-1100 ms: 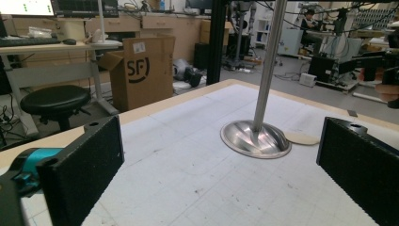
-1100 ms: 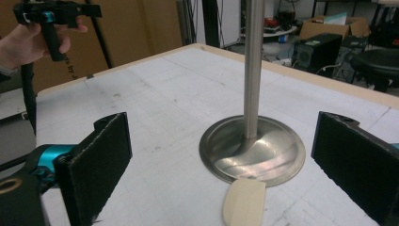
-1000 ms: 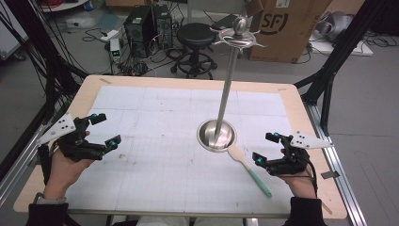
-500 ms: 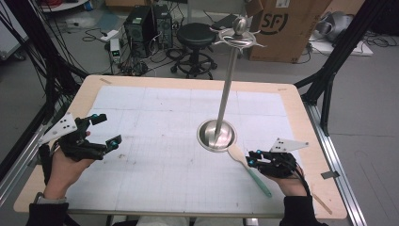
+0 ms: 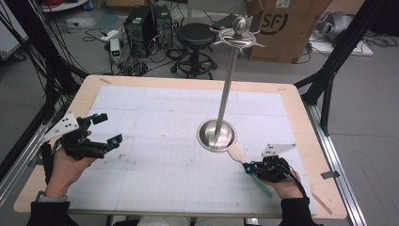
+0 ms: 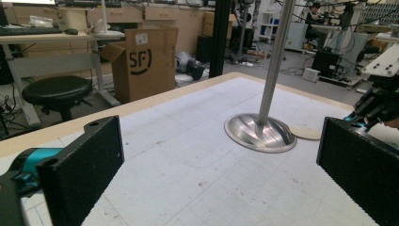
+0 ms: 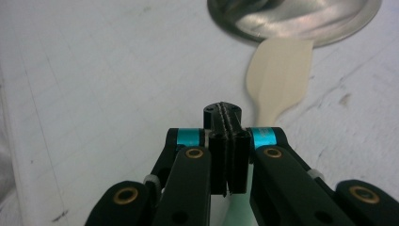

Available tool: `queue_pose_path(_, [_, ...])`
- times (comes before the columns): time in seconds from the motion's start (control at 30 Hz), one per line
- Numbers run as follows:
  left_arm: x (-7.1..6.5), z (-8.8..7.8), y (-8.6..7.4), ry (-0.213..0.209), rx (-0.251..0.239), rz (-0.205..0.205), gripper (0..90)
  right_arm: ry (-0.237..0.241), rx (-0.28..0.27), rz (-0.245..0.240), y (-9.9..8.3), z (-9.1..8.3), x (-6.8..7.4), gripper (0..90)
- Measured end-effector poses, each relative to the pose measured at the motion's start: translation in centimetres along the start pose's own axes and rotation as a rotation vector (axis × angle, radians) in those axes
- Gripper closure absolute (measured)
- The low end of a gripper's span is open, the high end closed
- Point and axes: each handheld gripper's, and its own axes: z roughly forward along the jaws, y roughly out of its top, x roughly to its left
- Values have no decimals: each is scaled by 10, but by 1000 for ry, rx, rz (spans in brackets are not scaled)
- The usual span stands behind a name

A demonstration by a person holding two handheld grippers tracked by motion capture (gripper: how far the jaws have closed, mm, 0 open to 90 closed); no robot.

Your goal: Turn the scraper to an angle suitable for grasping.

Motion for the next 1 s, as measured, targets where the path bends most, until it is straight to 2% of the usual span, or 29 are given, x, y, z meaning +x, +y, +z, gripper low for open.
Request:
queue_pose_path(0.1, [1,2,0,2,4,-4,17,6,64,3,-4,4,2,900])
queue_pose_path(0.17, [2,4,0,2,3,-5,17,-14,95,19,-5,5,3,900])
queue_pose_path(0.33, [2,7,1,7,3,-4,17,-53,124,25,-6,5,5,900])
queue_pose_path(0.4, [2,8,0,4,8,-2,17,-57,124,22,-6,4,5,900])
queue_pose_path(0.57, [1,9,0,5,18,0,17,-116,112,20,-10,0,1,900])
queue_pose_path(0.6, [1,9,0,5,17,2,17,-116,112,20,-10,0,1,900])
queue_pose_path(0.7, [0,8,0,4,20,3,17,-189,79,34,-15,-4,-9,900])
queue_pose_path(0.73, [0,7,0,6,20,1,17,-189,79,34,-15,-4,-9,900])
queue_pose_path(0.77, [-1,7,0,6,20,4,17,-210,74,38,-15,-4,-10,900])
queue_pose_path(0.83, [-1,6,-1,7,20,2,17,-272,54,40,-17,-5,-17,900])
queue_pose_path(0.93, [-2,4,-3,12,28,3,17,-300,41,33,-18,-5,-22,900])
queue_pose_path(1.0, [-2,3,-3,14,31,2,17,-298,35,35,-18,-4,-24,900])
